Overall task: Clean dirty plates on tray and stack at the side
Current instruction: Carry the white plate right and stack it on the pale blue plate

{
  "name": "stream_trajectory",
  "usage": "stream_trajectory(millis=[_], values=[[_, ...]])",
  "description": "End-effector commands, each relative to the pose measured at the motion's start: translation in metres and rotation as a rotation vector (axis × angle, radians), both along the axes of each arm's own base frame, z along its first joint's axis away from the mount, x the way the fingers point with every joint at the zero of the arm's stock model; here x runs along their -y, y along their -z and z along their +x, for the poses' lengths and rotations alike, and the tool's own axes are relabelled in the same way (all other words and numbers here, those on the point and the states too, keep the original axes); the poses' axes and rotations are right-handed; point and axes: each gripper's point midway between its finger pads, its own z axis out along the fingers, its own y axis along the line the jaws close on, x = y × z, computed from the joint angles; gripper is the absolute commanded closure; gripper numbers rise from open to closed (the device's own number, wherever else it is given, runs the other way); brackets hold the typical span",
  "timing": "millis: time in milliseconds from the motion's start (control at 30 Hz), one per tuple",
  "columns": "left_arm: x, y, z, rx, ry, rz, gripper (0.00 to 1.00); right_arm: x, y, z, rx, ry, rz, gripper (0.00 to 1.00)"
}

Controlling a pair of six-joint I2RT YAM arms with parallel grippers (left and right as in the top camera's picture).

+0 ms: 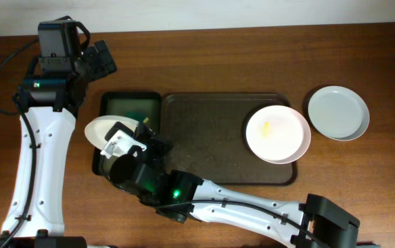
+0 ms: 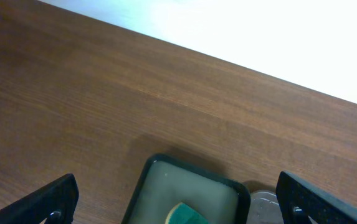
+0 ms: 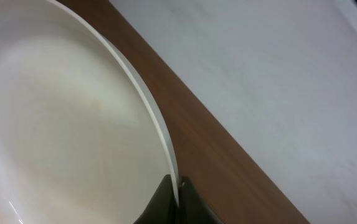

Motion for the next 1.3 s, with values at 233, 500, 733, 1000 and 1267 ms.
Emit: stream_trajectory(millis=[233, 500, 733, 1000, 1267], values=[[-0.002, -0.016, -0.001, 0.038, -0.008, 0.002, 0.01, 0.025, 0.014, 0.027, -0.136, 0.173, 0.288, 0.96], [-0.002, -0.016, -0.001, 0.038, -0.008, 0.002, 0.01, 0.052, 0.058, 0.071, -0.701, 0.116, 0.679, 0.96], [-0.002, -0.016, -0.001, 0.038, -0.008, 0.002, 0.01, 0.186, 0.073, 0.123, -0.950, 0.273, 0.889, 0.96], [-0.002, -0.016, -0.001, 0.038, -0.008, 0.002, 0.01, 0.445, 0.105, 0.112, -0.978, 0.869, 1.204, 0.96], [-0.002, -0.016, -0.001, 0.038, -0.008, 0.002, 0.01, 0.587, 0.116, 0.042, -0.867, 1.191, 1.345, 0.96]])
